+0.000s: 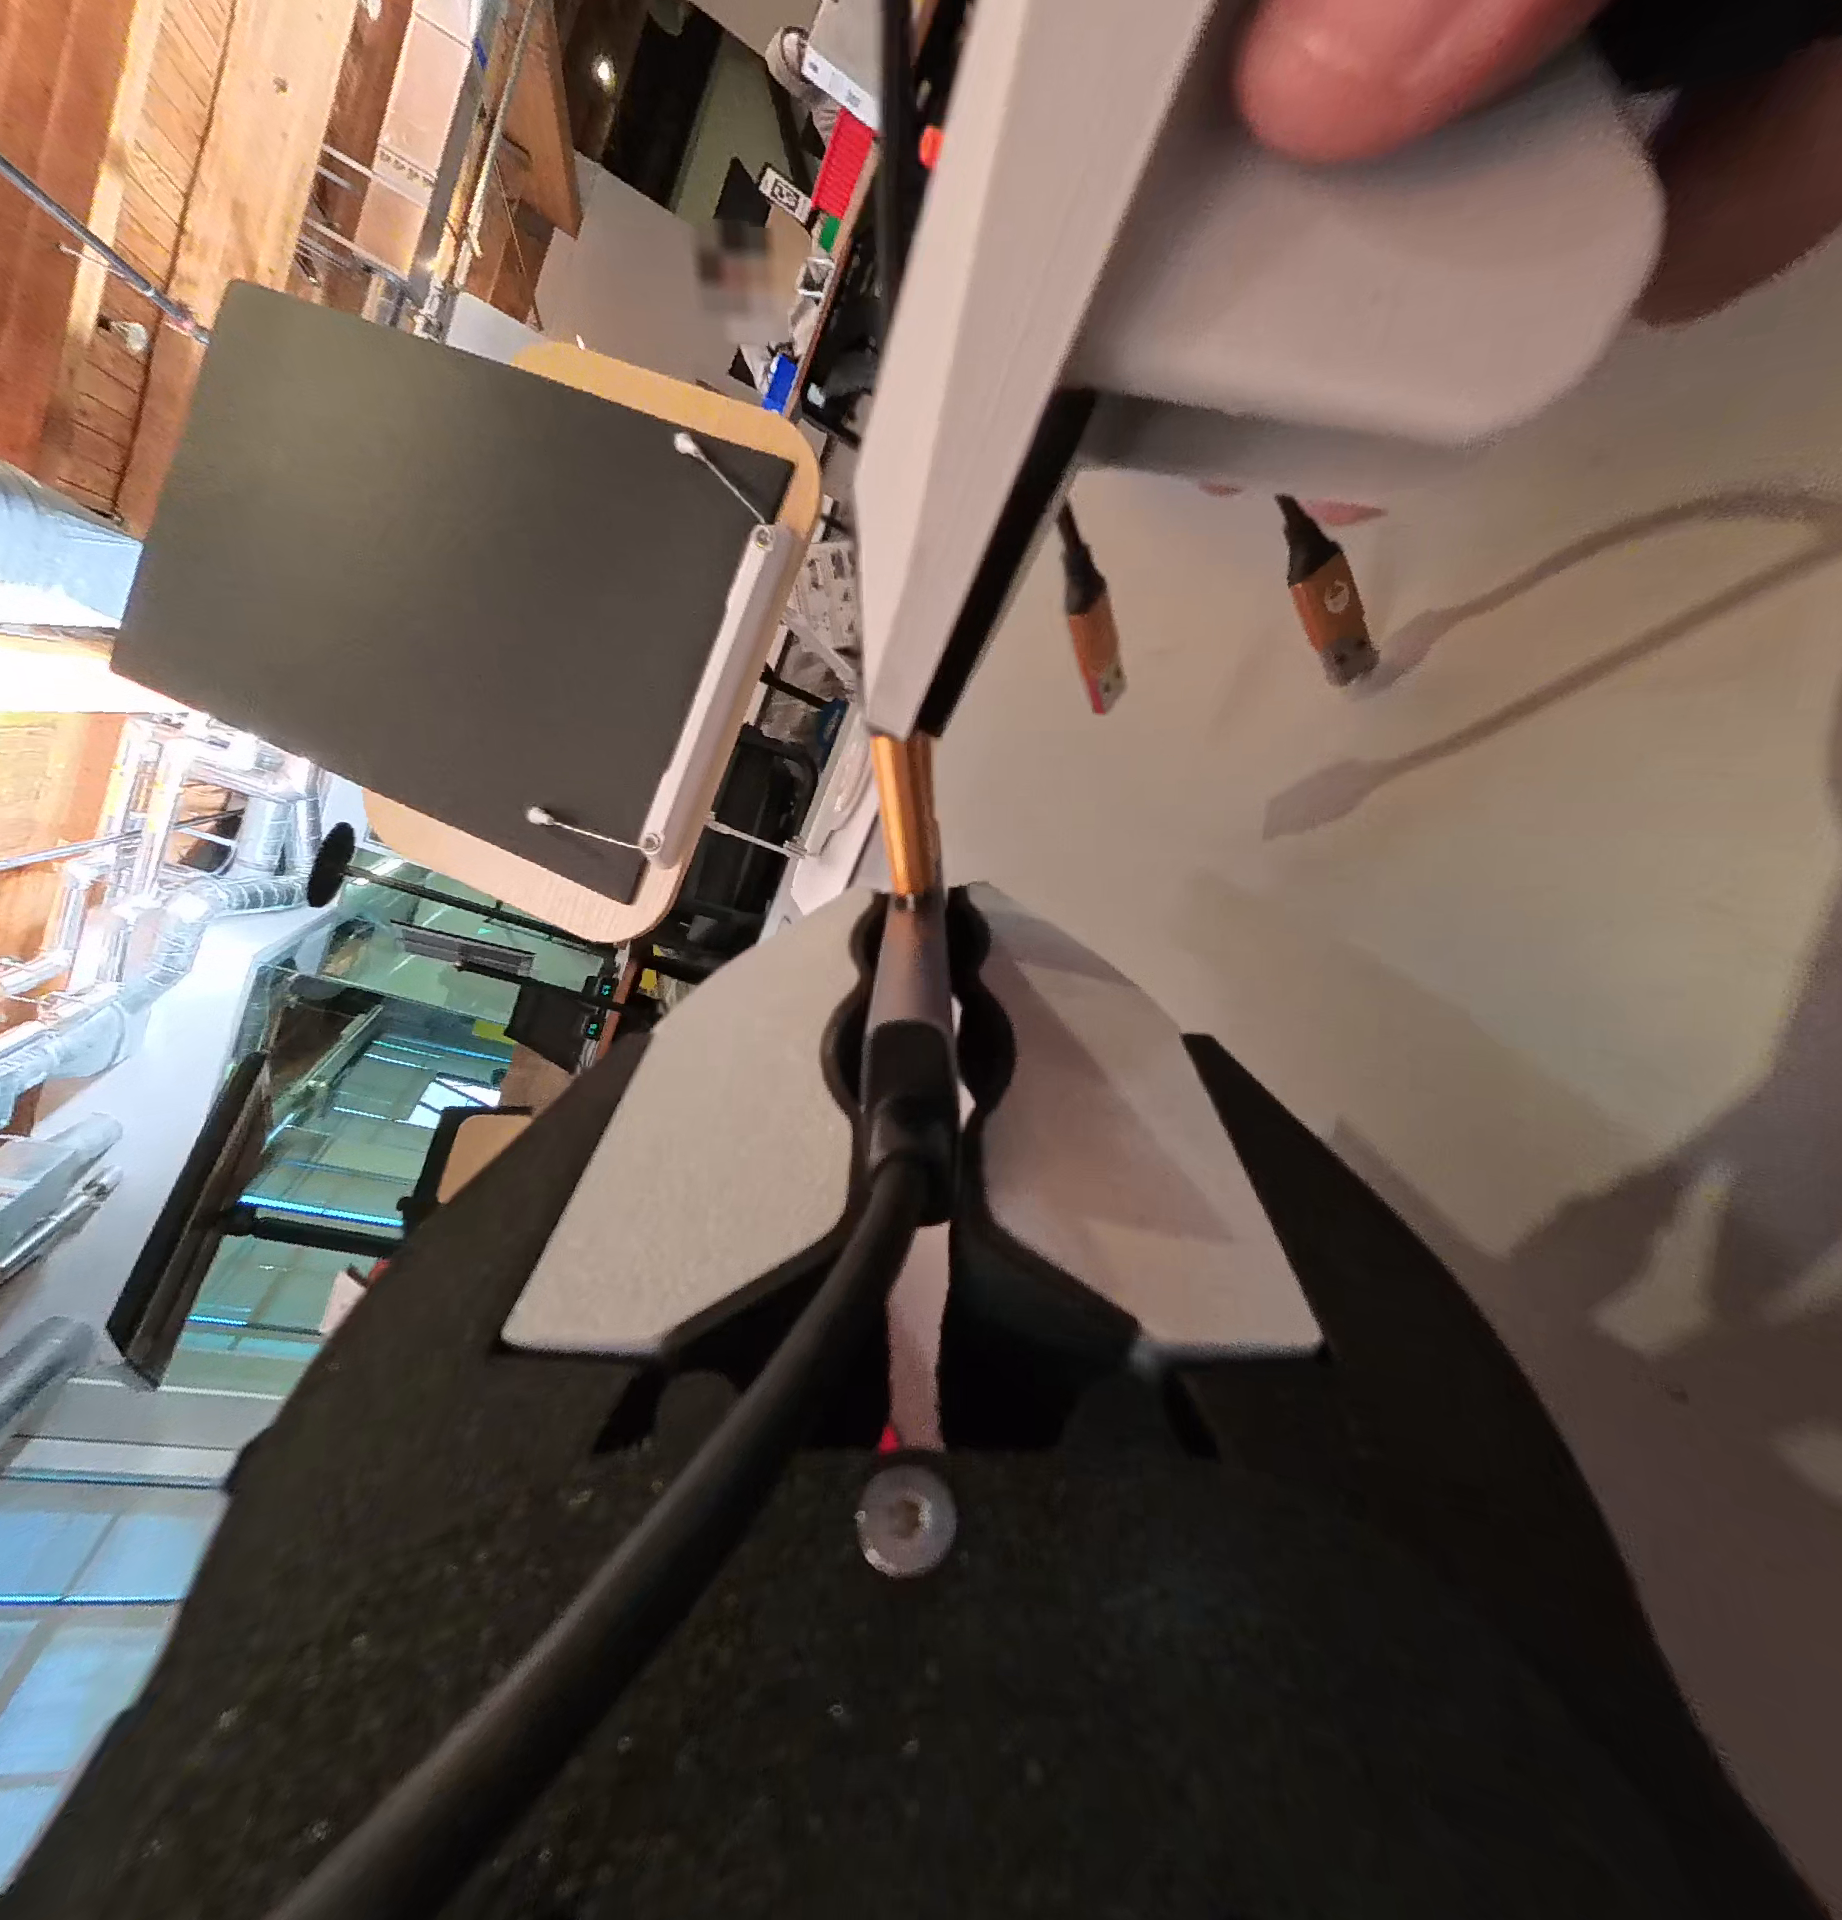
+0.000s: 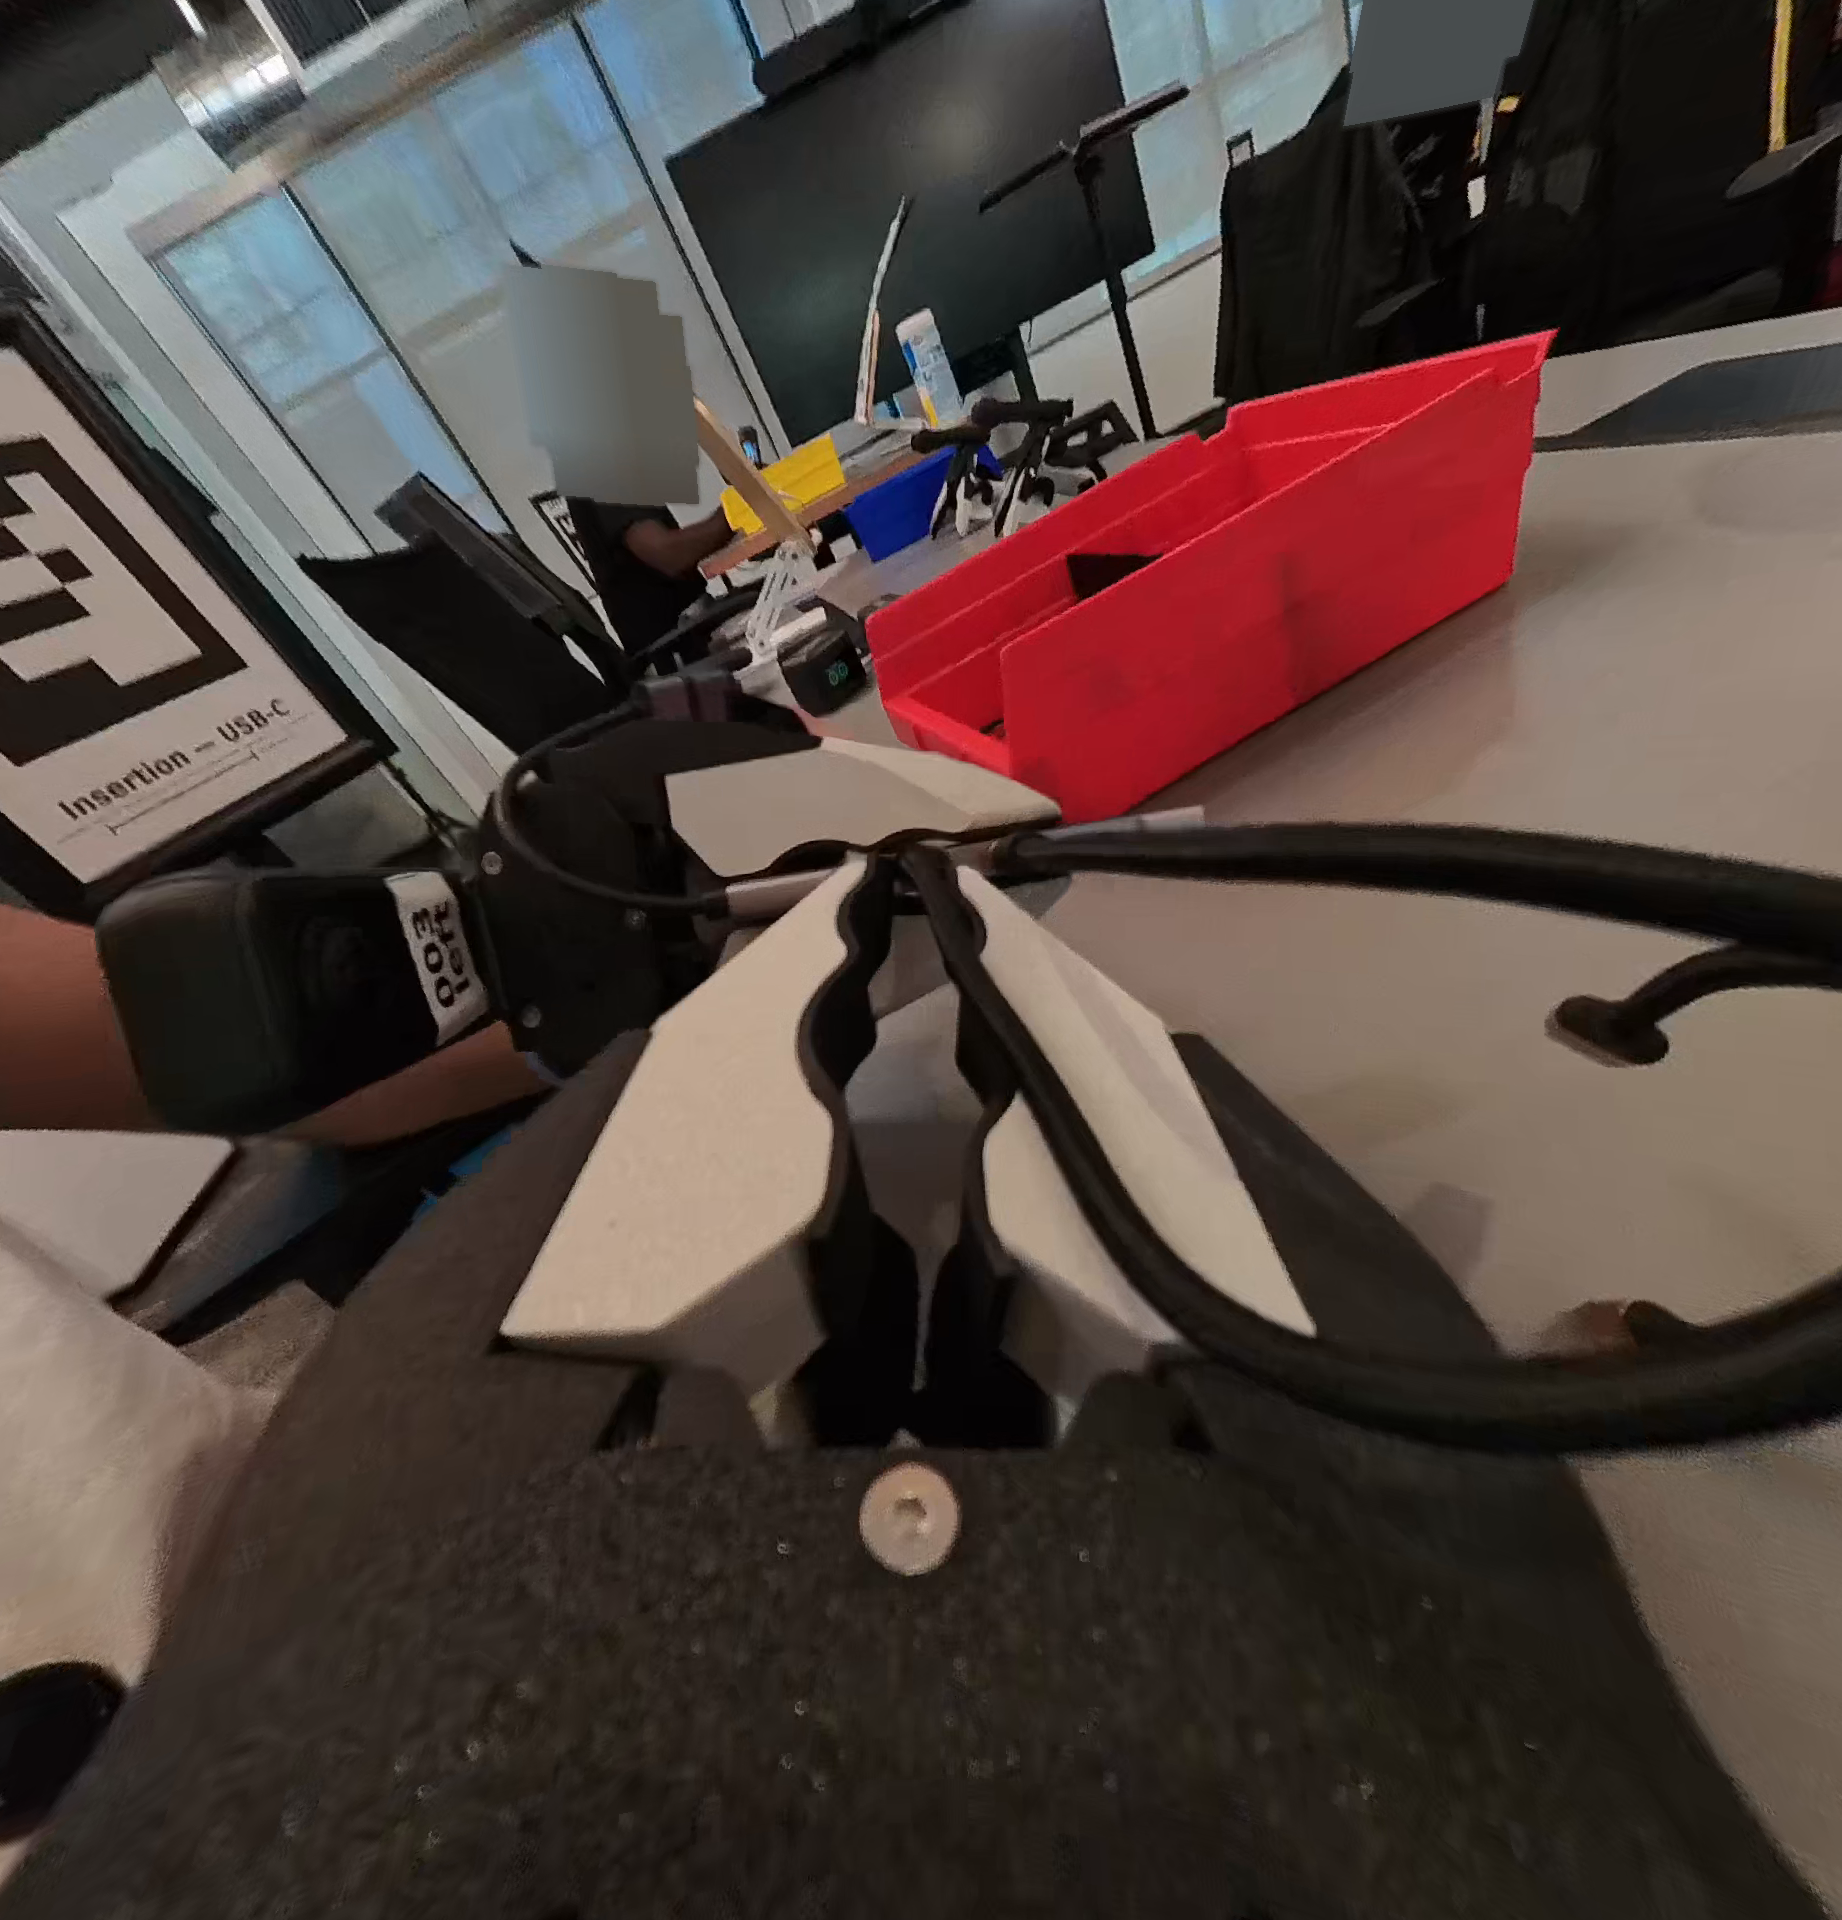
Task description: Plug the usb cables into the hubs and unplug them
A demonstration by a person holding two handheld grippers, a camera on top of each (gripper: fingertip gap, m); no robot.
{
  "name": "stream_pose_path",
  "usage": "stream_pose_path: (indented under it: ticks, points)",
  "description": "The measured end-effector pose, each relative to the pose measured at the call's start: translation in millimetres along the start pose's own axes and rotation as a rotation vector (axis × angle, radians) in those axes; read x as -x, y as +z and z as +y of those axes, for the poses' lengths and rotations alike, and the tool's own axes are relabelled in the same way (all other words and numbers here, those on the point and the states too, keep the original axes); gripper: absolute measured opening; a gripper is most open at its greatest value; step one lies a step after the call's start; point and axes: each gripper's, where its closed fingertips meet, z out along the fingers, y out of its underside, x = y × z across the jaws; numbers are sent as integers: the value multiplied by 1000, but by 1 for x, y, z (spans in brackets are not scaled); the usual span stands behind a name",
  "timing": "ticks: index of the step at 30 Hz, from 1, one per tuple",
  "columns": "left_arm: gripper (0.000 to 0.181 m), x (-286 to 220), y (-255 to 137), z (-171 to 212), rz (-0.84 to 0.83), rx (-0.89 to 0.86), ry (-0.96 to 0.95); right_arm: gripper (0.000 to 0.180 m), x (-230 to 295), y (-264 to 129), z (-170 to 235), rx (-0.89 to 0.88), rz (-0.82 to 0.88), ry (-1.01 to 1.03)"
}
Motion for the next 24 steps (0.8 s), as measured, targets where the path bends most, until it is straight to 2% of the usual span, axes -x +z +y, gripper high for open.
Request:
stream_pose_path:
  ticks: [4, 12, 18, 24]
  points:
    - [11, 1, 2, -3, -1, -14, -5, 9, -1, -2, -4, -65, 10, -10]
    - [11, -1, -1, -2, 11, -11, 6, 10, 0, 1, -4, -59, 46, -100]
    - [10, -7, -3, 1, 42, 17, -5, 10, -2, 3, 5, 39, 67, -110]
    - [10, -9, -2, 3, 38, 45, 6, 10, -5, 3, 10, 47, 65, -79]
